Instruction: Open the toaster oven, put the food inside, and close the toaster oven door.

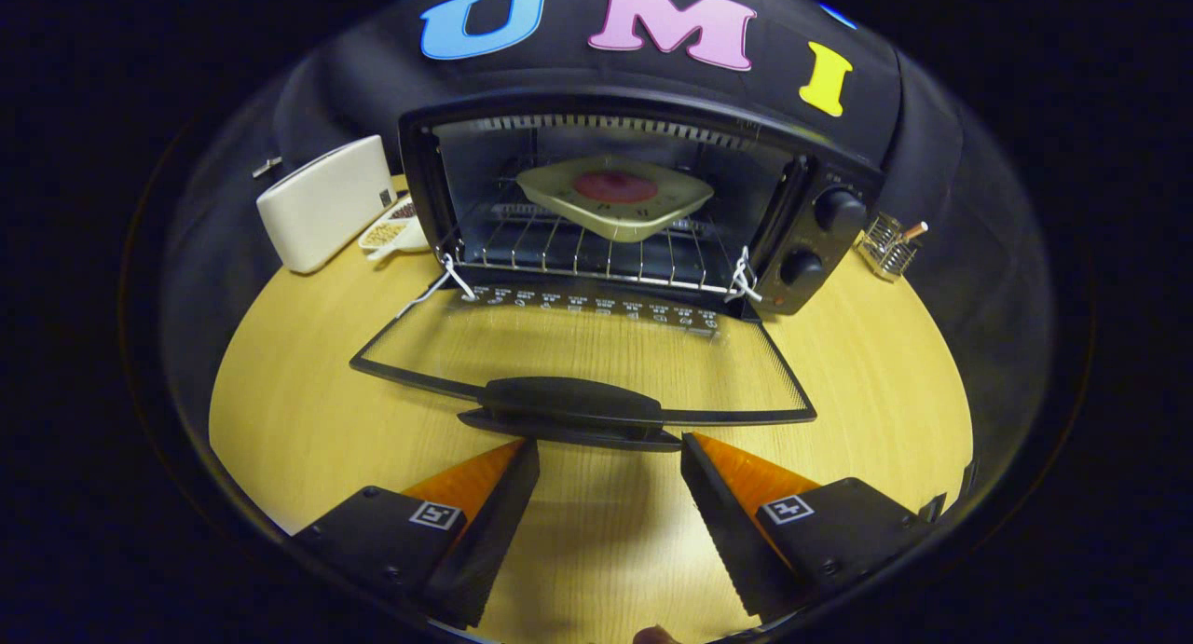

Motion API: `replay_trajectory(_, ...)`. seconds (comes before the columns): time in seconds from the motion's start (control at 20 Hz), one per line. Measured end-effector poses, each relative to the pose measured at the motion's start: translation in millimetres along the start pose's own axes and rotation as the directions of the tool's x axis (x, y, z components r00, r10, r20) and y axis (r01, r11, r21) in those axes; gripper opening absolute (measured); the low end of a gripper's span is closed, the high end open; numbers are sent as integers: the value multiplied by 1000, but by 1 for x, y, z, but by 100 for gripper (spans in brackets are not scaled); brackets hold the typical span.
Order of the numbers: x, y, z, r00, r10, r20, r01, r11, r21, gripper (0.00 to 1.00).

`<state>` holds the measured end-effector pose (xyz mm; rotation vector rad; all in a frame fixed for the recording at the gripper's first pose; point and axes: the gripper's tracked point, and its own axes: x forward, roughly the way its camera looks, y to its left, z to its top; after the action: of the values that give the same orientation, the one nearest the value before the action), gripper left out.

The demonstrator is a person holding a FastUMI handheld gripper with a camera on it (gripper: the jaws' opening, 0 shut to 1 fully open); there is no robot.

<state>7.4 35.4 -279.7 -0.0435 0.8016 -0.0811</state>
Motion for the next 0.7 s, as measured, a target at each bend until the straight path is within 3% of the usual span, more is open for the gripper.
replay_trajectory(0.45, -15, -18, 116, 984, 22, 179, -33, 998, 56, 100)
replay_trajectory(0.7, -58, -27, 161, 947, 45, 319, -76, 994, 84, 100)
